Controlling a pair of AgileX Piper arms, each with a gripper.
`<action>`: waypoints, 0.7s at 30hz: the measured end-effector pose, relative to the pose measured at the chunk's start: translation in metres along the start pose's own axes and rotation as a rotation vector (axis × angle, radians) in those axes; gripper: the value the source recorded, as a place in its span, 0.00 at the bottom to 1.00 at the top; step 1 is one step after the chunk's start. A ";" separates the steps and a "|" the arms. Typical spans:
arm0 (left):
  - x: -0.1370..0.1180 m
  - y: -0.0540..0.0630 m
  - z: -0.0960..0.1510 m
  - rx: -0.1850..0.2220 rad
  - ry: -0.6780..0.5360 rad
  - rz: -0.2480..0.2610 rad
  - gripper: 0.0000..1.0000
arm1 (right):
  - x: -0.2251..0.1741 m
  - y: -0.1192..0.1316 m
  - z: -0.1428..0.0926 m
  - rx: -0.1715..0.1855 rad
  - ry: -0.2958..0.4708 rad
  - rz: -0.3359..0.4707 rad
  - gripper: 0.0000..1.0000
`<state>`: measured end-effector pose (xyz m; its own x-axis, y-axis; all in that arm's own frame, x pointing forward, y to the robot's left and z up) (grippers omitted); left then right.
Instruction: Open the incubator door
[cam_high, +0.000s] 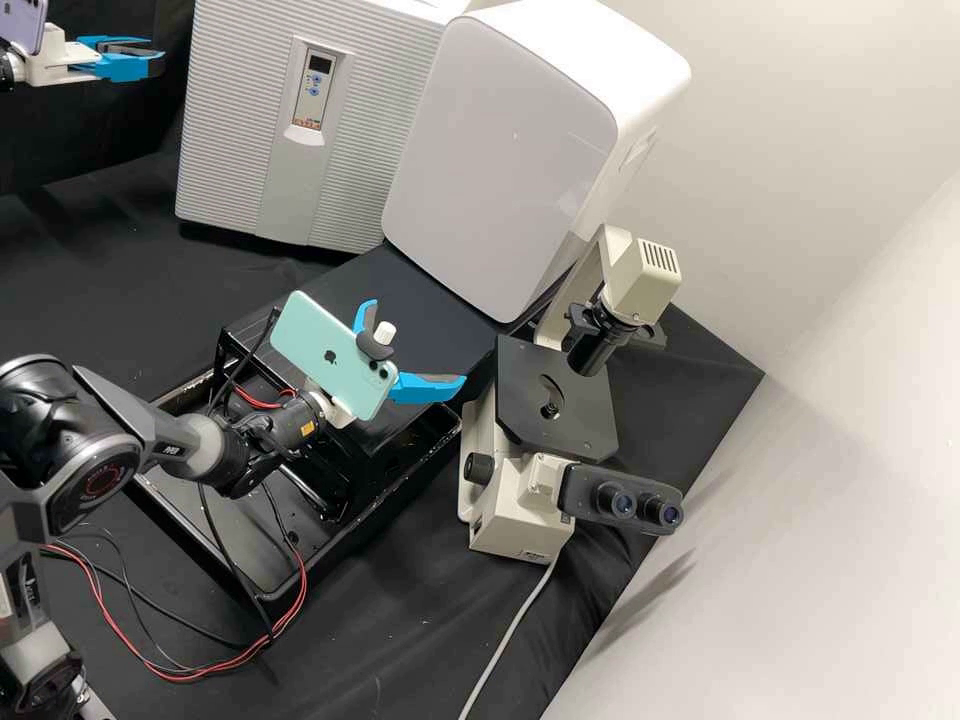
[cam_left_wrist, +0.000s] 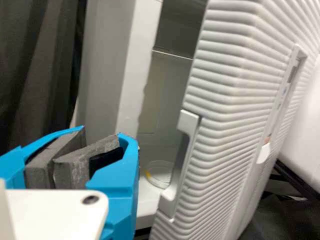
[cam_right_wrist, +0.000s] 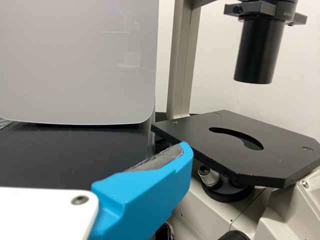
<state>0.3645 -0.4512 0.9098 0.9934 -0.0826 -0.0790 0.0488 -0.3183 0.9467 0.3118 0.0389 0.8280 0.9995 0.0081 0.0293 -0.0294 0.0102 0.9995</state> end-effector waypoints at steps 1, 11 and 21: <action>0.002 0.000 0.001 -0.002 -0.009 -0.004 0.00 | 0.000 0.000 0.000 0.000 0.000 0.000 1.00; 0.021 -0.009 0.009 -0.012 -0.081 -0.072 0.00 | 0.000 0.000 0.000 0.000 0.000 0.000 1.00; 0.028 -0.006 0.012 -0.053 -0.115 -0.104 0.00 | 0.000 0.000 0.000 0.000 0.000 0.000 1.00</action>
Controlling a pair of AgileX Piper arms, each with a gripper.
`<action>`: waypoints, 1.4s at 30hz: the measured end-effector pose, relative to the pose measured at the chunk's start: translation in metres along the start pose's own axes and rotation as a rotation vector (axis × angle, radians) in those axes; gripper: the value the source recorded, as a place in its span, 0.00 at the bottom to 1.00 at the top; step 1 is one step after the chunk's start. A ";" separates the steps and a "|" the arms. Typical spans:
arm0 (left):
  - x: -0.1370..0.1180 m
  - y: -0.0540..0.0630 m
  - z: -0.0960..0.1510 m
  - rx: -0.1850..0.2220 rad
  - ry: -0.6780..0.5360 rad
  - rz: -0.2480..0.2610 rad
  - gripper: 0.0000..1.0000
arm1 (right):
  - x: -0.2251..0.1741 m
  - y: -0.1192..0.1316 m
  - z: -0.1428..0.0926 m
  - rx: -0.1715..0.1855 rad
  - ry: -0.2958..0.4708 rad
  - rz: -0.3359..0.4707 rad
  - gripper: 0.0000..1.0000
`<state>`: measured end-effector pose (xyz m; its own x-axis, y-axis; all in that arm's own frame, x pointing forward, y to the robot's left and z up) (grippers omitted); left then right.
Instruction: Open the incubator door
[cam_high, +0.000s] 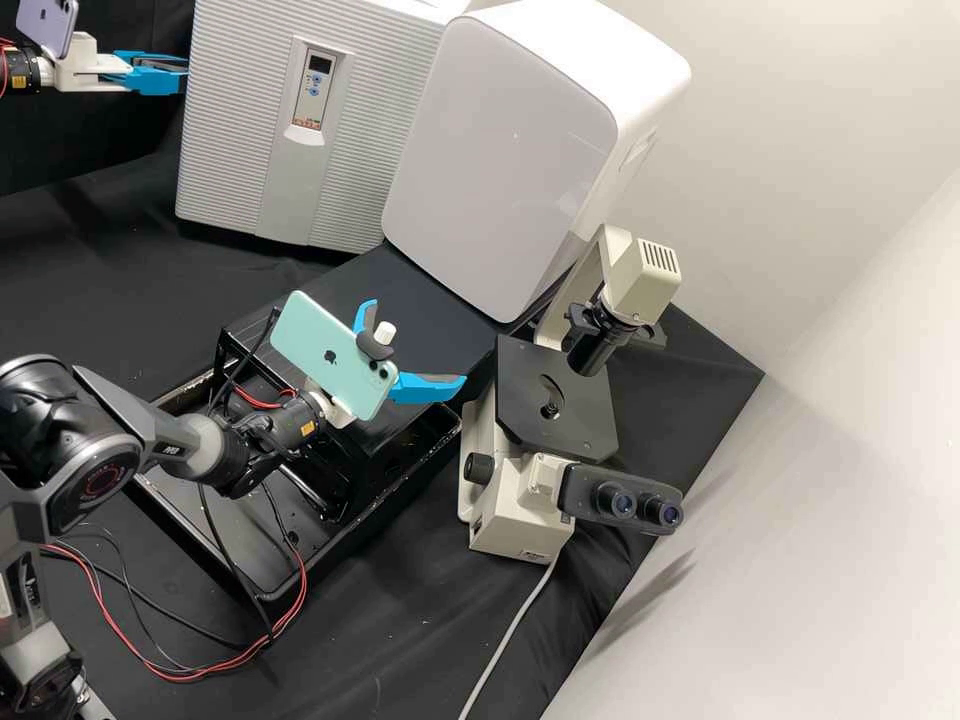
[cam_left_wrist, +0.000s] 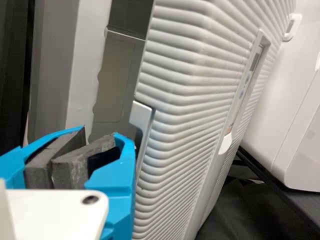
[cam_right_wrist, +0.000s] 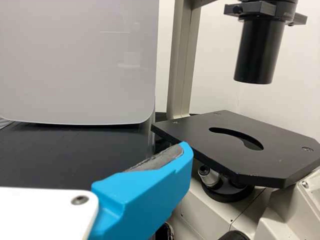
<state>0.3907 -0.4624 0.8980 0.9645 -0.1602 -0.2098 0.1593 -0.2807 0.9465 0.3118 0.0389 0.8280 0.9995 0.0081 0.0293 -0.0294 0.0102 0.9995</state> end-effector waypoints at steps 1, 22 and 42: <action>0.001 0.000 0.000 -0.009 -0.004 -0.005 0.00 | 0.000 0.000 0.000 0.000 0.000 0.000 1.00; -0.020 -0.025 0.027 0.080 -0.235 -0.104 0.00 | 0.000 0.000 0.000 0.000 0.000 0.000 1.00; -0.034 -0.037 0.043 0.127 -0.300 -0.127 0.00 | 0.000 0.000 0.000 0.000 0.000 0.000 1.00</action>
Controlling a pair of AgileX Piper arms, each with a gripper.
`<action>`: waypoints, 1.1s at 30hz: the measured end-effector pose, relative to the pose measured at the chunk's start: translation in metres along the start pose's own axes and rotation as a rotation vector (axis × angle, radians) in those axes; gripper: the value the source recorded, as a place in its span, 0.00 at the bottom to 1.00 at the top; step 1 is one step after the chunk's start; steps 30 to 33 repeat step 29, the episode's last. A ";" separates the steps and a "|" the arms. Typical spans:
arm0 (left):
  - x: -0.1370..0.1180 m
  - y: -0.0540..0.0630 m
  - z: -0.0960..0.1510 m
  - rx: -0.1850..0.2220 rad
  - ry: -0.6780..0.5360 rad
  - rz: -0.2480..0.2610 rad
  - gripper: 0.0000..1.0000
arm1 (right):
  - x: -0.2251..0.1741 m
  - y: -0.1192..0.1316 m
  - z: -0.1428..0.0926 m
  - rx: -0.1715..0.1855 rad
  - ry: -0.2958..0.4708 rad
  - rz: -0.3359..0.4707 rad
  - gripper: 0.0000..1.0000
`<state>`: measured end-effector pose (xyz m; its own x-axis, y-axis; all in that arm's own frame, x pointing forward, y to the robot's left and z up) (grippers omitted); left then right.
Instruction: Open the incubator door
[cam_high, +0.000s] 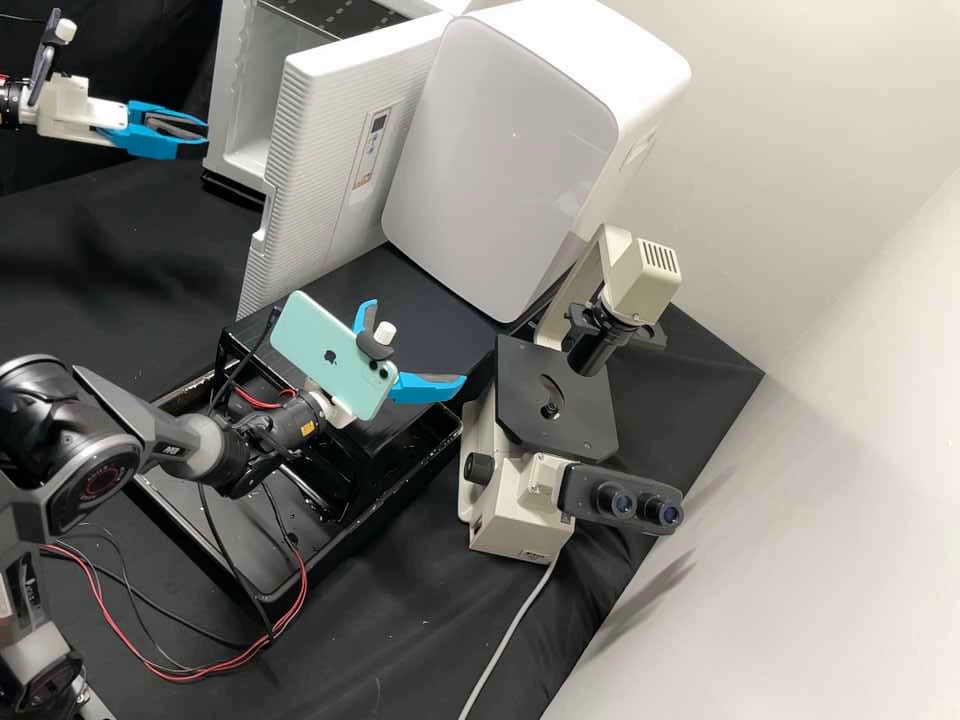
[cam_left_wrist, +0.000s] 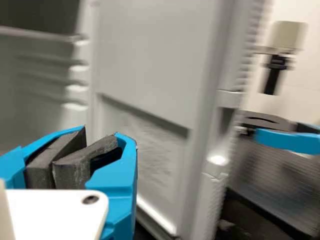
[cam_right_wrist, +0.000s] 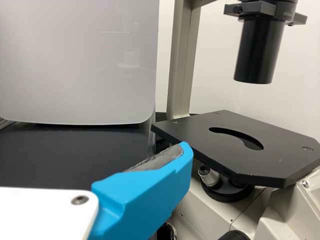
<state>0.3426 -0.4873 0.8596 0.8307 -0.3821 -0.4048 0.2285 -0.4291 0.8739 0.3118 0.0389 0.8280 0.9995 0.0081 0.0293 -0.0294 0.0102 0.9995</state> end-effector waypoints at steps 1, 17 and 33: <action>-0.001 0.001 -0.004 -0.002 0.052 0.009 0.00 | 0.000 0.000 0.000 0.000 0.000 0.000 1.00; -0.016 0.018 -0.033 0.102 0.480 0.212 1.00 | 0.000 0.000 0.000 0.000 0.000 0.000 1.00; -0.044 0.018 -0.033 0.120 0.537 0.433 1.00 | 0.000 0.000 0.000 0.000 0.000 0.000 1.00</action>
